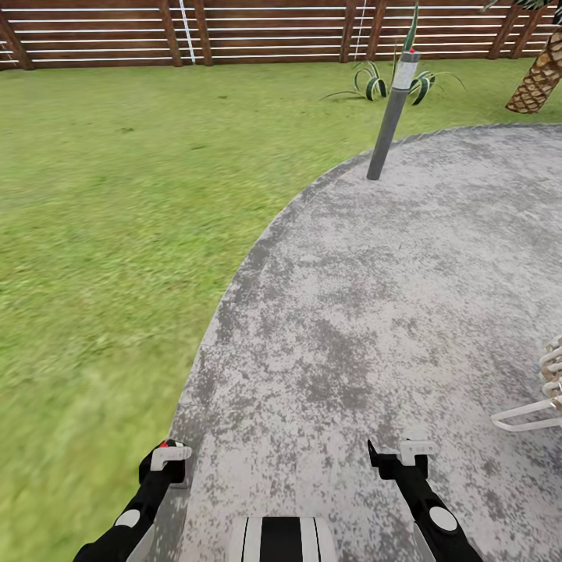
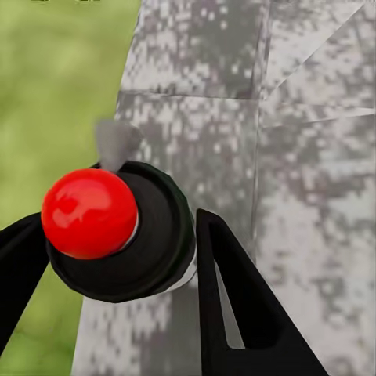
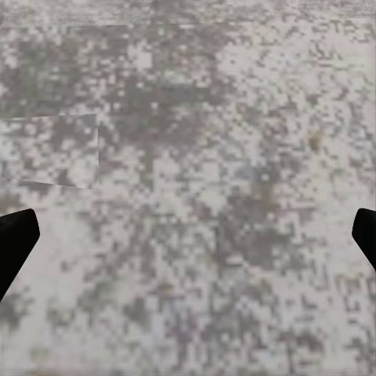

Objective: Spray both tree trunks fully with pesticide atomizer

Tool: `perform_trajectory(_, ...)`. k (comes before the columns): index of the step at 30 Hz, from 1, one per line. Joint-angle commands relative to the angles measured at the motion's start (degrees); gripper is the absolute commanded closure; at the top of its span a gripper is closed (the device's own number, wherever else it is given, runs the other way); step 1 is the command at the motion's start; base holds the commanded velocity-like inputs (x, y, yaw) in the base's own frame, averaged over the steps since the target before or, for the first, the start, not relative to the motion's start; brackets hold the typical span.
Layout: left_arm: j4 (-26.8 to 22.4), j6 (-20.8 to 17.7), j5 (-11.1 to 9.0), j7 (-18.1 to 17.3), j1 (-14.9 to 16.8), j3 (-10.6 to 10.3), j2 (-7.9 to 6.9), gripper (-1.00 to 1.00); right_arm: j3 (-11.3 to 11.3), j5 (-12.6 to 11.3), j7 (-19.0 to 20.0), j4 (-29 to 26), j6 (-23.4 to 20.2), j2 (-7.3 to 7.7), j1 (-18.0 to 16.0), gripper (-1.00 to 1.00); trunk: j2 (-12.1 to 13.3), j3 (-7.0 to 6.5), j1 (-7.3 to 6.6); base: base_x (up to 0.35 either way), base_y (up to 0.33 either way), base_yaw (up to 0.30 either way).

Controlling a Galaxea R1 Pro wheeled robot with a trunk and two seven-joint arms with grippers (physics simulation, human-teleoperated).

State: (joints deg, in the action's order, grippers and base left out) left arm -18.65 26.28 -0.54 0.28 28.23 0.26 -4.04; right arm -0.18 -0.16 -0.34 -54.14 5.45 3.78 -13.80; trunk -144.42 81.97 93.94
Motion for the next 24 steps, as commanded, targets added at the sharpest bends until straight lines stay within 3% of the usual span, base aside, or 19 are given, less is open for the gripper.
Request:
perform_trajectory(1,-0.02,0.01,0.02,0.00,-0.01,0.01,0.00,1.00,0.00,-0.01,-0.01,0.00,0.00,0.00,0.00,-1.00,0.00,0.00,0.00,0.000,0.000,0.000)
perform_trajectory(5,-0.09,0.01,0.01,-0.01,-0.02,0.01,0.00,1.00,0.00,-0.01,-0.01,0.00,0.00,0.00,0.00,-1.00,0.00,0.00,0.00,0.000,0.000,0.000)
perform_trajectory(24,-0.07,-0.02,0.01,-0.01,-0.01,-0.08,0.09,1.00,0.06,0.00,0.06,0.13,0.07,0.00,0.00,-1.00,0.25,-4.21,-0.49,0.000,0.000,0.000)
